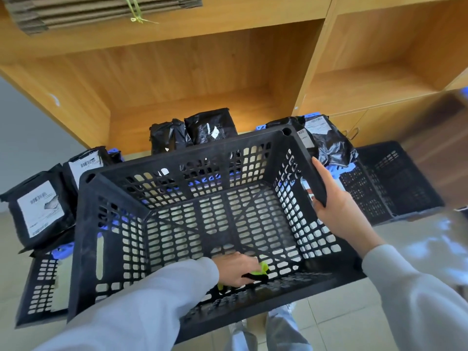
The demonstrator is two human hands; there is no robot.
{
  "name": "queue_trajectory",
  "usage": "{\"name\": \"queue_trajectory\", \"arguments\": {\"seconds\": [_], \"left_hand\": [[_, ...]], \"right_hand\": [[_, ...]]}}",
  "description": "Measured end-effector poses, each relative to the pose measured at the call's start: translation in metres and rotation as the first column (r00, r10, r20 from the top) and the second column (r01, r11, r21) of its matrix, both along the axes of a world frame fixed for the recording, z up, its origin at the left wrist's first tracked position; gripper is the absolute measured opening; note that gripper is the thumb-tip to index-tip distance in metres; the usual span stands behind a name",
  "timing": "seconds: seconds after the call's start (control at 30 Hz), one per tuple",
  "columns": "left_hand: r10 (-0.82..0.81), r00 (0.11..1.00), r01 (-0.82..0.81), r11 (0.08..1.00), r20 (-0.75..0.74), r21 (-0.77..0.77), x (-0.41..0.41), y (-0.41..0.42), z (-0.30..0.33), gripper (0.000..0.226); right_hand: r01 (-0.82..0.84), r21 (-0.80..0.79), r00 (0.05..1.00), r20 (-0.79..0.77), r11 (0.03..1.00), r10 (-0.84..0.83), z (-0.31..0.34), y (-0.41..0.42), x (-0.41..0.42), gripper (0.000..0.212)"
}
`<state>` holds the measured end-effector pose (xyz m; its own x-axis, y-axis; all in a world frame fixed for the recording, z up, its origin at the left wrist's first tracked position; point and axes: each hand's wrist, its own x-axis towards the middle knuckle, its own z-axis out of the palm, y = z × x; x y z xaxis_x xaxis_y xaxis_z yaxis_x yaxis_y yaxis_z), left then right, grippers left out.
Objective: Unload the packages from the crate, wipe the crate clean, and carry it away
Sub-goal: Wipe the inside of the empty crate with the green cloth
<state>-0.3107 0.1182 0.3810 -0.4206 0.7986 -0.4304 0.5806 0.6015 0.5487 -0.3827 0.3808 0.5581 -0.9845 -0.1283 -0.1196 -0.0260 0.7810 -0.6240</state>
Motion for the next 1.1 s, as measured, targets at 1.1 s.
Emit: {"name": "queue_trajectory", "arguments": {"seconds": [1.1], "left_hand": [[0.293, 0.833, -0.387, 0.915, -0.47, -0.114, -0.153, -0.03, 0.001, 0.029]], "right_hand": [[0.015, -0.002, 1.0, 0.003, 1.0, -0.015, -0.002, 0.001, -0.004, 0.099]]}}
